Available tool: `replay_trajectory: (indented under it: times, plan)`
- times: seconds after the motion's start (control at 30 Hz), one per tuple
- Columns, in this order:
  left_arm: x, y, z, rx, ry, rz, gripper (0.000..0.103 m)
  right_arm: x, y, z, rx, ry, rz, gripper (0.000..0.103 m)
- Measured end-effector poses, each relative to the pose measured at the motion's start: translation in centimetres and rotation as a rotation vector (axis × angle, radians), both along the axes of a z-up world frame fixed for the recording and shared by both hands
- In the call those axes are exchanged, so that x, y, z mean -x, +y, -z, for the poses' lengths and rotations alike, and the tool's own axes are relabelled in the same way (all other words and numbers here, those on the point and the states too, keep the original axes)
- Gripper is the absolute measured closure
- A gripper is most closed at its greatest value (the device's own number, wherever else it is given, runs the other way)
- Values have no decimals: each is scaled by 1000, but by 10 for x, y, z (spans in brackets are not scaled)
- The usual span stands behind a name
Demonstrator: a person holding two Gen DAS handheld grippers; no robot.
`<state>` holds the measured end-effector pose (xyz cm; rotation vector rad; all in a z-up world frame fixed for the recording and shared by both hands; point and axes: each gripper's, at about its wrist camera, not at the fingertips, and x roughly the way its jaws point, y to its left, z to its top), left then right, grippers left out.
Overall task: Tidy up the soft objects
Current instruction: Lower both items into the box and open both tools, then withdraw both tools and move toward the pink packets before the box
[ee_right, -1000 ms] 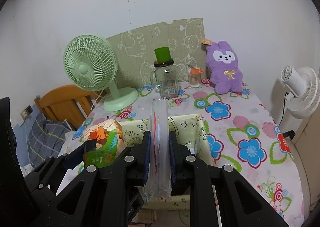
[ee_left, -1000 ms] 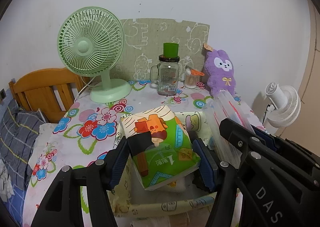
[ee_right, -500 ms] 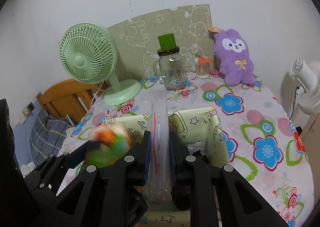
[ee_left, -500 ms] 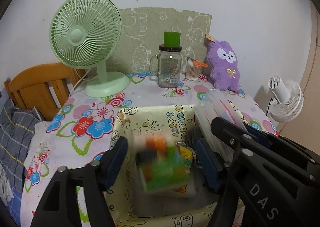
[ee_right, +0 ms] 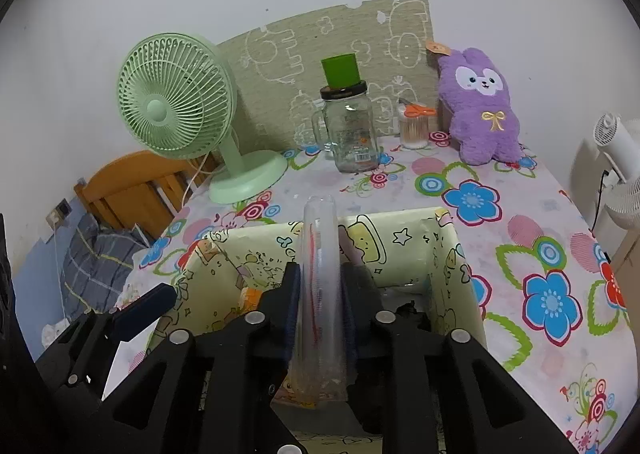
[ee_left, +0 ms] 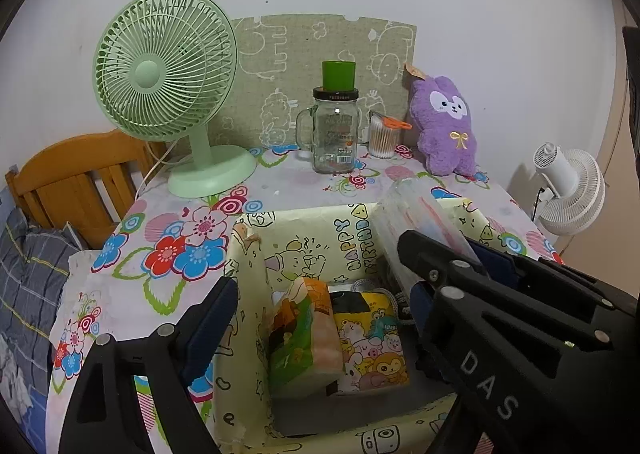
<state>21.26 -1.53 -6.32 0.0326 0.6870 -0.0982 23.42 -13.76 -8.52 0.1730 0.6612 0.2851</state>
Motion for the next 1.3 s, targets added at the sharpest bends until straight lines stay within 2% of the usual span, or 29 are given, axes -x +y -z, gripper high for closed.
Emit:
replay_trajectory:
  times: [0.13, 0.23, 0.53, 0.87, 0.97, 1.2, 1.3]
  plan:
    - [3, 0, -2, 4, 0, 3, 12, 3, -1, -3, -6, -9, -4, 46]
    - [7, 0, -5, 3, -5, 5, 11, 7, -1, -6, -3, -16, -4, 41]
    - [24, -8, -19, -4, -30, 12, 7, 29, -13, -19, -18, -39, 16, 29]
    - [53, -16, -36, -1, -71, 22, 5, 62, -22, -37, -14, -77, 31, 27]
    - [63, -18, -41, -3, -86, 21, 4, 72, -26, -41, -18, -83, 43, 21]
    - [83, -23, -49, 5, -109, 29, 3, 97, -33, -51, -11, -112, 56, 19]
    - [92, -24, -51, 6, -120, 29, 1, 108, -35, -55, -6, -125, 64, 15]
